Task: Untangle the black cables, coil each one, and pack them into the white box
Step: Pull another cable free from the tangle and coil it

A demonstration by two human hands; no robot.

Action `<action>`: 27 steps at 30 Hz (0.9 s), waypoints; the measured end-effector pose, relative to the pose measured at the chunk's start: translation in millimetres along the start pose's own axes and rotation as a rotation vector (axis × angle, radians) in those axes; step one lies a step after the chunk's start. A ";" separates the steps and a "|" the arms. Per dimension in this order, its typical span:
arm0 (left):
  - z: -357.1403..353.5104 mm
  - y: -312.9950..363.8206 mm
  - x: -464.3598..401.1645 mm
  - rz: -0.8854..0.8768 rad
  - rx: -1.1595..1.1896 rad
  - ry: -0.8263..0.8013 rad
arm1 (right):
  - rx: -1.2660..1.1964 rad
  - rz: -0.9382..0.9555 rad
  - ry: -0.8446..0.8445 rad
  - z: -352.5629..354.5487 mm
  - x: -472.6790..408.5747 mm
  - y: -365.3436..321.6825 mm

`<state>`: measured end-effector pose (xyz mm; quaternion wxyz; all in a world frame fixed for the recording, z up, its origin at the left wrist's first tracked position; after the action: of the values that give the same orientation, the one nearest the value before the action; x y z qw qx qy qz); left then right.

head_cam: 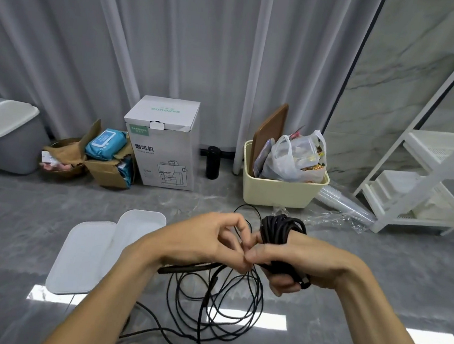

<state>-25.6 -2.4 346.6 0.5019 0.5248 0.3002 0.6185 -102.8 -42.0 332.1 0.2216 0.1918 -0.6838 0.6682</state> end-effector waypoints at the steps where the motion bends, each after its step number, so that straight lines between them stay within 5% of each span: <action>1: -1.0 -1.3 1.0 0.008 0.077 -0.028 | 0.023 0.019 -0.026 -2.3 1.5 -1.6; 8: 9.8 -13.9 8.2 0.089 0.339 0.016 | 0.018 0.022 0.190 18.8 0.1 -5.0; 13: 39.3 -36.1 13.6 0.212 0.517 0.324 | -0.087 0.019 0.346 35.5 -1.0 2.9; 19: 48.1 -49.0 6.9 0.219 0.563 0.508 | -0.122 0.070 0.485 48.2 -0.6 0.4; 23: 40.2 -60.8 8.4 0.367 0.525 0.527 | -0.164 0.107 0.575 54.7 -2.2 0.4; 27: 43.8 -57.5 3.6 0.265 0.623 0.544 | -0.204 0.145 0.620 56.2 -1.5 -2.4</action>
<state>33.8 12.4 307.9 0.1383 0.5033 0.5238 0.6732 -102.9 -98.3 332.7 0.3891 -0.0929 -0.6592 0.6368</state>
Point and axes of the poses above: each hand's wrist, its own x-axis away from the middle knuckle, its own z-axis out of the back of the hand, y = z × x, the point moved 10 cm from there along -x, towards the middle knuckle, and after that the axes turned 3 degrees about -y, right-handed, at the moved point
